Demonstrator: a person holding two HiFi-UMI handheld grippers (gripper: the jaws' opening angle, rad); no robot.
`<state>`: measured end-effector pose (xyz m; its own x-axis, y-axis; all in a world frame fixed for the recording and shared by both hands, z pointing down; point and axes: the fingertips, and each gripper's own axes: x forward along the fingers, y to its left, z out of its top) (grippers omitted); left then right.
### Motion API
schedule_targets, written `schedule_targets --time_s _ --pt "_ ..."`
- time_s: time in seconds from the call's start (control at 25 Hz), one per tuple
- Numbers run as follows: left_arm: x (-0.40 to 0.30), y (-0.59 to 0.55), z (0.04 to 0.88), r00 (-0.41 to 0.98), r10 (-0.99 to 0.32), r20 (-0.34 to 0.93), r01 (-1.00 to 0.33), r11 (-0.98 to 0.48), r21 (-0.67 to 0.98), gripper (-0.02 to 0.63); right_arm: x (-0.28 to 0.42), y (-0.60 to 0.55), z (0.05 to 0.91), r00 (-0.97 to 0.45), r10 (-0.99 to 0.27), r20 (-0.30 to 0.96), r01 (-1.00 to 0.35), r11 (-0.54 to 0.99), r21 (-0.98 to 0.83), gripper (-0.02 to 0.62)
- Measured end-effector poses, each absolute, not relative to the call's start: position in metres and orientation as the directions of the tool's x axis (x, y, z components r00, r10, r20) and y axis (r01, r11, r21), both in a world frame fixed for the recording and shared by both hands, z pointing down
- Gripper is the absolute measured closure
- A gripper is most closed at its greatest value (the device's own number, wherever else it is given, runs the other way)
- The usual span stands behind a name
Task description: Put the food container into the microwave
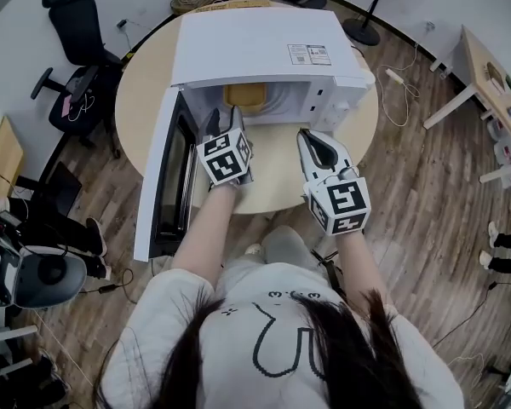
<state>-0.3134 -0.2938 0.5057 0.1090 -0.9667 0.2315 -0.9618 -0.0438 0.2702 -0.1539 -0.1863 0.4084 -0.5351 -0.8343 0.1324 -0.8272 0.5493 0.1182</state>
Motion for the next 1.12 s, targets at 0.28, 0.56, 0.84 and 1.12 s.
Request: schedule_targets --time_s 0.28,0.56,0.84,1.12 --pt "-0.314 -0.272 0.483 0.104 -0.969 0.222 -0.979 -0.061 0.194 0.425 -0.154 -0.179 0.389 -0.555 -0.826 0.100 -0.815 0.564 0.132 0.565" --pt "-0.305 -0.245 0.451 0.139 -0.969 0.205 -0.987 -0.120 0.106 0.425 -0.145 -0.166 0.364 -0.558 -0.827 0.067 -0.818 0.562 0.121 0.566" --pt "-0.308 -0.223 0.412 0.134 -0.976 0.170 -0.991 -0.131 0.025 0.425 -0.143 -0.158 0.333 -0.587 -0.809 0.030 -0.795 0.584 0.163 0.566" --pt "-0.318 -0.195 0.368 0.172 -0.979 0.108 -0.985 -0.169 0.029 0.425 -0.127 -0.162 0.303 -0.563 -0.826 -0.038 -0.817 0.549 0.174 0.565"
